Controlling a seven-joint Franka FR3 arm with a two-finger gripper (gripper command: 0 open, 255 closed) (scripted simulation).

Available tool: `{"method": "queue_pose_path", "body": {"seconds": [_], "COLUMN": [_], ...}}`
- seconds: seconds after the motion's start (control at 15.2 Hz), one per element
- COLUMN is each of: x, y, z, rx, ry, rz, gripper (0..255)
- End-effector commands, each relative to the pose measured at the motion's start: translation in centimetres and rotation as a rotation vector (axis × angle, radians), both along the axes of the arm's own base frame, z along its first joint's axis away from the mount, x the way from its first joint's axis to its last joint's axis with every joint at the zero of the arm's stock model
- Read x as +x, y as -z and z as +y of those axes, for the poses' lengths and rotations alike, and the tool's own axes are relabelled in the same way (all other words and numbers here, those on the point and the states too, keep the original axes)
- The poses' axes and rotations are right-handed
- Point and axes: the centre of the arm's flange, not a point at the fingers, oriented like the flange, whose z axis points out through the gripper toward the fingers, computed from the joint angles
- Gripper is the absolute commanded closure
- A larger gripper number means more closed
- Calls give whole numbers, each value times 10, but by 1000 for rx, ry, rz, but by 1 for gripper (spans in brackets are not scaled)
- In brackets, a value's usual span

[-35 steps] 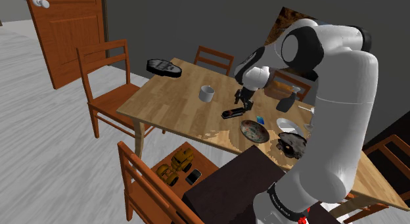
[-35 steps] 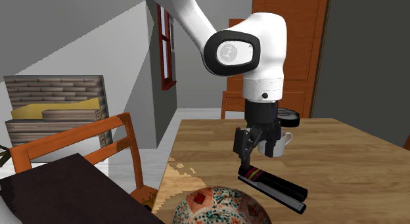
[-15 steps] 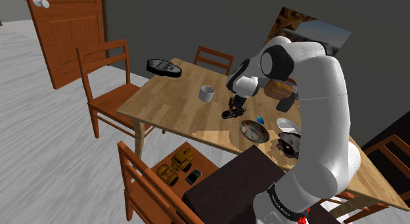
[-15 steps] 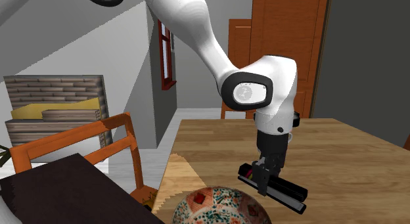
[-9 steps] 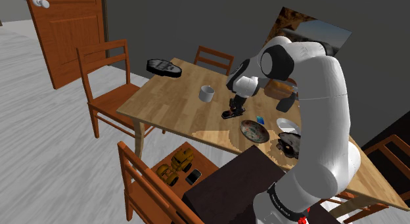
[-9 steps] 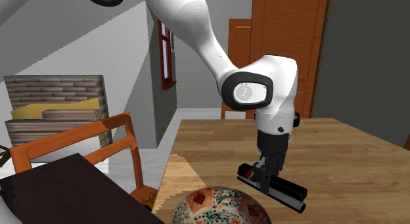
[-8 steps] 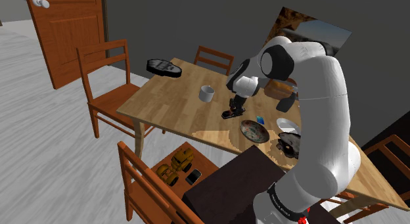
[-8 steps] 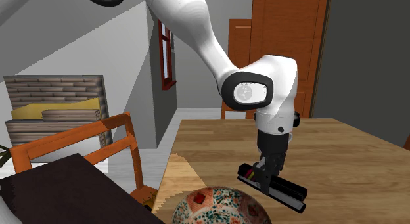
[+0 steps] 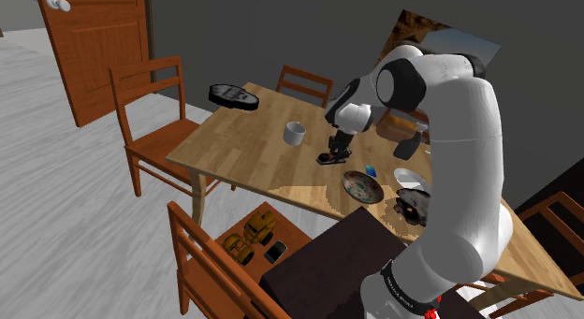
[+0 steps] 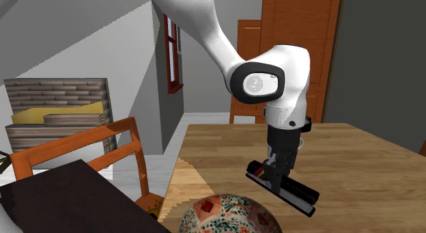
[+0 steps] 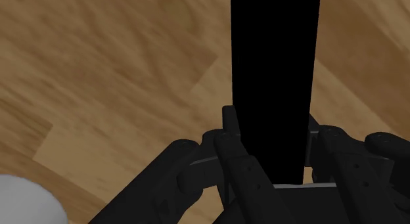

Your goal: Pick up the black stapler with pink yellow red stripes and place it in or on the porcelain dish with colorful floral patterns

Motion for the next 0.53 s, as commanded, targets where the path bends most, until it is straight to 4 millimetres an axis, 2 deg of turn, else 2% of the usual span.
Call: {"method": "queue_pose_path", "body": {"seconds": [0.0, 0.46], "x": [0, 0], "y": [-11, -48], "z": [-1, -1], "rx": [0, 0], "ry": [0, 0], "rz": [0, 0], "gripper": [255, 255]}}
